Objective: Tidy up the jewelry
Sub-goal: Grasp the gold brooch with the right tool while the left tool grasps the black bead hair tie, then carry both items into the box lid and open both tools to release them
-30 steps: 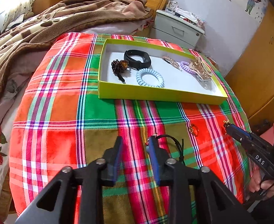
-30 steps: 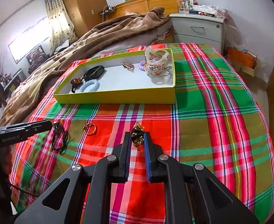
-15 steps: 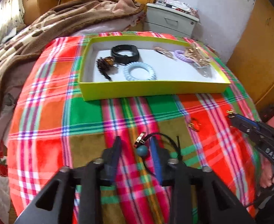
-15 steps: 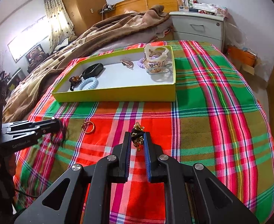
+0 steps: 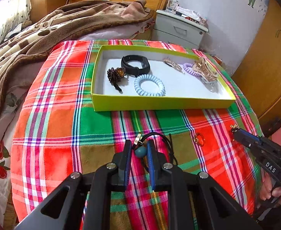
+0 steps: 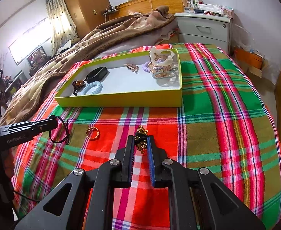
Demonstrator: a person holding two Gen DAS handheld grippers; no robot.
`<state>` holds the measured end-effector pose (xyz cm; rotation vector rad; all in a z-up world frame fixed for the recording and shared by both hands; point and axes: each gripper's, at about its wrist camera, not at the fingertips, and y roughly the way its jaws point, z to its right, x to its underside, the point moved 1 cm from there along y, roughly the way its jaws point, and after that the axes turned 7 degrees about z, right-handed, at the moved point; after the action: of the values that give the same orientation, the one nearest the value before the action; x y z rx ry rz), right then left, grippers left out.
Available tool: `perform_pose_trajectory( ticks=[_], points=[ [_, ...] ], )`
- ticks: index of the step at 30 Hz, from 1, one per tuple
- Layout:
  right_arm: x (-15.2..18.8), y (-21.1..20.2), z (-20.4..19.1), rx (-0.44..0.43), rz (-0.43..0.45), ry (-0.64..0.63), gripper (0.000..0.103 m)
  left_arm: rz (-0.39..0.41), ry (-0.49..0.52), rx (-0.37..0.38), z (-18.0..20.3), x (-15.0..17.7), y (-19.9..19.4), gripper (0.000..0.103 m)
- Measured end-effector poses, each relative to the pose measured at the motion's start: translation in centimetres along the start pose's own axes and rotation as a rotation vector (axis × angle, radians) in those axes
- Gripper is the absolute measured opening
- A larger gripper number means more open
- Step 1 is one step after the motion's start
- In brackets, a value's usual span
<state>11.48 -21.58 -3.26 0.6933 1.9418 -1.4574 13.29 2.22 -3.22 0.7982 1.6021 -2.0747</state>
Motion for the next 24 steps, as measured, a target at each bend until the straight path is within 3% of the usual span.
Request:
perform_pose_trajectory(
  ticks=[11,24],
  points=[
    [-1.1,-0.7,-1.4,-0.019,0.033,-0.02,0.014,0.05,-0.019,0.01,-0.5,-1.2,-1.6,0.017],
    [-0.5,3.1,-7.2,-0.094,-0.043,-0.158,0.014,0.035,-0.038,0.024,-1.1,-0.7,-1.4,0.017]
  ],
)
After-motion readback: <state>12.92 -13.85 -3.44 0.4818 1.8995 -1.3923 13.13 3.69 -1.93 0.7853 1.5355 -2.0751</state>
